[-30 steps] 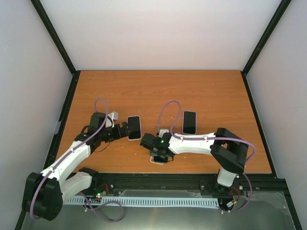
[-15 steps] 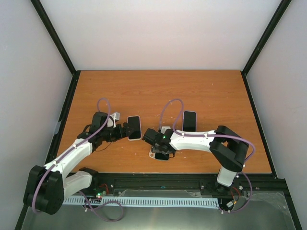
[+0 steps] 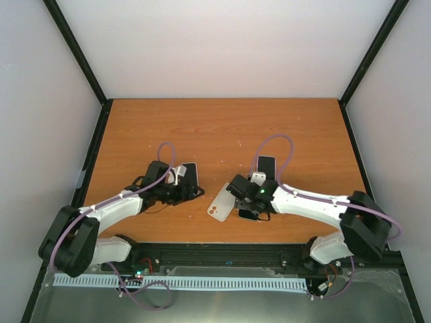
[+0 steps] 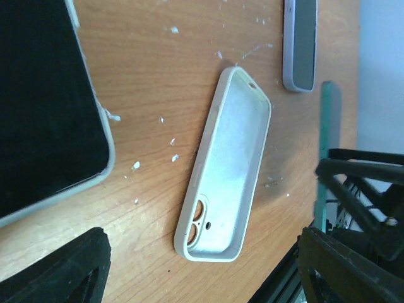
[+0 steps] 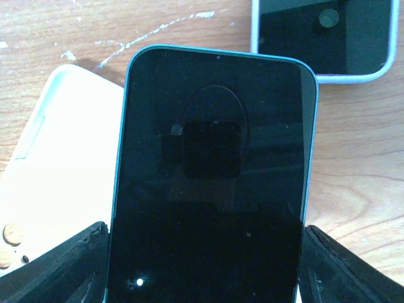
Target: Put the phone into the phone case
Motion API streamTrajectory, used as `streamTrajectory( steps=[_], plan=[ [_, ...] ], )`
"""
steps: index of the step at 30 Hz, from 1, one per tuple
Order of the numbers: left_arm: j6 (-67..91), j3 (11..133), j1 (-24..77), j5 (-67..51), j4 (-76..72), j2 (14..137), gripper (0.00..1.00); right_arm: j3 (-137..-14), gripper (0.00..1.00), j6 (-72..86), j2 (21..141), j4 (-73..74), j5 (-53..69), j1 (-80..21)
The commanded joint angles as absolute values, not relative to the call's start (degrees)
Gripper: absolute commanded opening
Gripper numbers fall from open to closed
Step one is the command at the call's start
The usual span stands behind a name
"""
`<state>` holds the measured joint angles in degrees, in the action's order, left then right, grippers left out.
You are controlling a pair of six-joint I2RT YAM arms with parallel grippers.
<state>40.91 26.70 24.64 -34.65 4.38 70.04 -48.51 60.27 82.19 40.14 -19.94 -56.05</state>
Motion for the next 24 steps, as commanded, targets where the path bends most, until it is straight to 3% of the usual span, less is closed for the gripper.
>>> streamTrajectory(
  steps=[1,17,24],
  plan=[
    [43.6,26.9,27.1,-35.9,-2.2,74.7,0.81,-46.2,0.61,57.7,76.6,40.1,-22.8,-53.7],
    [50.8,33.2,39.6,-35.4,-10.3,91.5,0.82,-42.2,0.6,49.5,65.0,39.9,-19.2,-44.9],
    [57.5,34.8,45.1,-38.9,-15.5,92.0,0.82,-42.2,0.59,49.6,64.0,38.3,-16.5,-44.7]
  ],
)
